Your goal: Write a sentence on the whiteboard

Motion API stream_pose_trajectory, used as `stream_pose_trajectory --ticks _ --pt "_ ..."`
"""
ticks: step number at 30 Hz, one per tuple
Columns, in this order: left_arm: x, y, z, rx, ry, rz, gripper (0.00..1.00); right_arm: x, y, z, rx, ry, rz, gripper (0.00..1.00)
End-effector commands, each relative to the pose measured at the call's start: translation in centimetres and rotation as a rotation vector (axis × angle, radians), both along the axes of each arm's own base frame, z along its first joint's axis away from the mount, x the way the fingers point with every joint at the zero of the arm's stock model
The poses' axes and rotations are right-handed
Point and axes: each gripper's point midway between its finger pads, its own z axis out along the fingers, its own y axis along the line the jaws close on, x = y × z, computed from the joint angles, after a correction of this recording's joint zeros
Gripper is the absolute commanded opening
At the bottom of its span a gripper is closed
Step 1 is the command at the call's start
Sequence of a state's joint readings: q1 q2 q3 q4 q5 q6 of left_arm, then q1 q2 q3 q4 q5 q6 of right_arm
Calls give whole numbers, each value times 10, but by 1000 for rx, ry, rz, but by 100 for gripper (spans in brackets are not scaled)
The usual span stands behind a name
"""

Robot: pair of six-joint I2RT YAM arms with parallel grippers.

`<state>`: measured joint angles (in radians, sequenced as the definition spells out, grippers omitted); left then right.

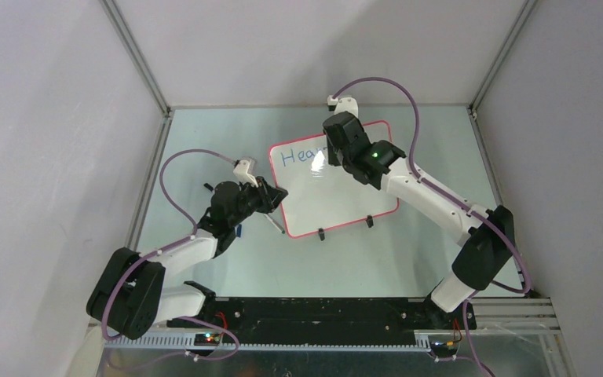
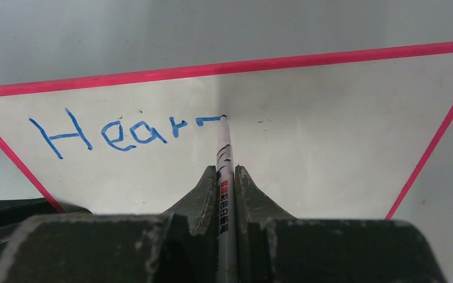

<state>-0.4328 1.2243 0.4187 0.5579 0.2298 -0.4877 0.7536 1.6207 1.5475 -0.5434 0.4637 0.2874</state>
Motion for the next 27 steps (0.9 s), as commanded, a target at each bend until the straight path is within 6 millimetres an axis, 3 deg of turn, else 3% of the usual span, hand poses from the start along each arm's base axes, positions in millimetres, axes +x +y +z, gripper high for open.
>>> stream_pose_trajectory --ticks 1,9,27 --pt "7 2 10 49 -59 12 16 1 -10 29 48 -63 -33 0" --pt "8 3 11 49 -61 15 16 -8 -7 43 99 -94 8 0" --pt "8 2 10 47 -59 11 16 4 12 40 85 -88 41 0"
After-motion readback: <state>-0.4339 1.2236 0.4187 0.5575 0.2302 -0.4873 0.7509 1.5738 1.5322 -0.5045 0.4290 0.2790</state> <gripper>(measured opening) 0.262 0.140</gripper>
